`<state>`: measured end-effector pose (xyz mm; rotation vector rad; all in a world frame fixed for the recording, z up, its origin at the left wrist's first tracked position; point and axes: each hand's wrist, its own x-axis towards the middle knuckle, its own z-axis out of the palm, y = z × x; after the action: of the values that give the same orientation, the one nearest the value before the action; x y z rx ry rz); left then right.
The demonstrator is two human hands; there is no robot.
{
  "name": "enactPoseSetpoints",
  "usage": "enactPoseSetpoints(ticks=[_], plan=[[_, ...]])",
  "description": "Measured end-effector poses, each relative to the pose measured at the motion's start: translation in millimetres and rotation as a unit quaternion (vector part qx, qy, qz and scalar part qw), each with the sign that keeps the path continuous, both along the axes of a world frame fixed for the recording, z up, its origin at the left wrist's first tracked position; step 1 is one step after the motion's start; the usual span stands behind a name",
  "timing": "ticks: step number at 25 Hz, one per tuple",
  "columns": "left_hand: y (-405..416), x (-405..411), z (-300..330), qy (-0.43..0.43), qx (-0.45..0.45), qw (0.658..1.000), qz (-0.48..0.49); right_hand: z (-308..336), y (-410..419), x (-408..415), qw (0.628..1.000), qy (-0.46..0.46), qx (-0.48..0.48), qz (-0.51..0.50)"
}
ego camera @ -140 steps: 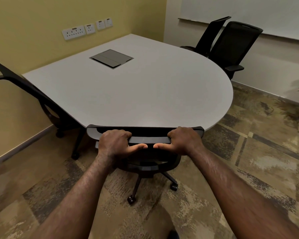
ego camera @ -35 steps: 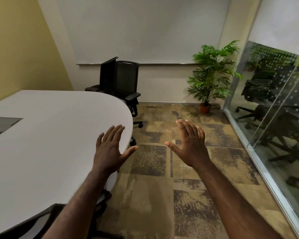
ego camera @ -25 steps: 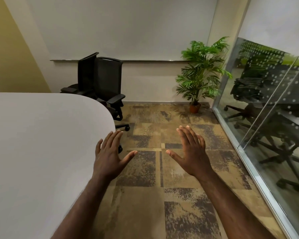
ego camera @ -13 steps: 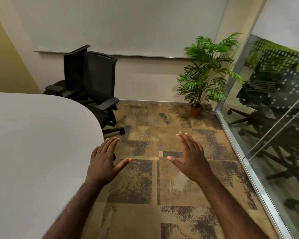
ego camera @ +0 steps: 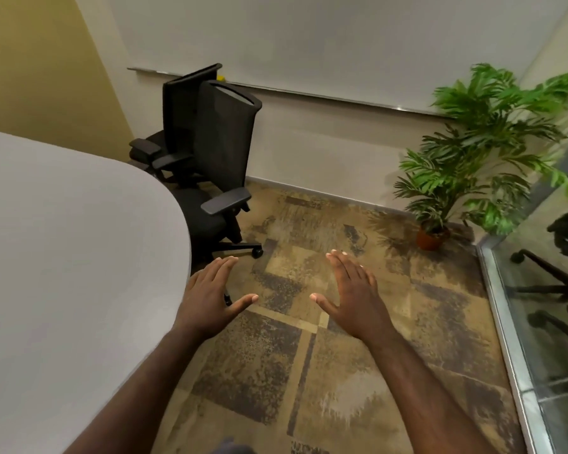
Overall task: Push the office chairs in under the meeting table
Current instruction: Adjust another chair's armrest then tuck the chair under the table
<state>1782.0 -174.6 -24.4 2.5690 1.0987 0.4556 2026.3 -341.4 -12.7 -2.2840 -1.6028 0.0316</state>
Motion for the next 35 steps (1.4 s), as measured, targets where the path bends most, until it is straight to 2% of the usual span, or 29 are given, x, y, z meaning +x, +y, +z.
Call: enactPoseSetpoints(ticks=[6,13,19,26,31,35], plan=[[57.0,52.2,-16.6,-0.003,-0.015,0.998,0.060,-16.6,68.7,66.8,0.998,-0.003,-0.030,0.052],[174.9,108.6,-50.9,-0.029,-0.076,0.991,0.102,-45.3,200.0,127.9,0.993,0.000,-0.066,0.097],[274.7,142.8,-70.3,-0.008,-0.125,0.984,0.127,-61.9,321.7,149.7,0.983,0.031,-0.107,0.144],[345.1,168.6,-85.0,0.009,-0.166,0.972,0.165,-82.9,437.7,178.4,0.967,0.045,-0.143,0.205],[392.5,193.9,-99.6,-0.002,-0.212,0.953,0.216,-104.1,536.1,200.3,0.945,0.044,-0.157,0.284],[420.9,215.5,-121.2,-0.024,-0.274,0.908,0.315,-129.8,601.0,214.2,0.911,0.051,-0.209,0.352]])
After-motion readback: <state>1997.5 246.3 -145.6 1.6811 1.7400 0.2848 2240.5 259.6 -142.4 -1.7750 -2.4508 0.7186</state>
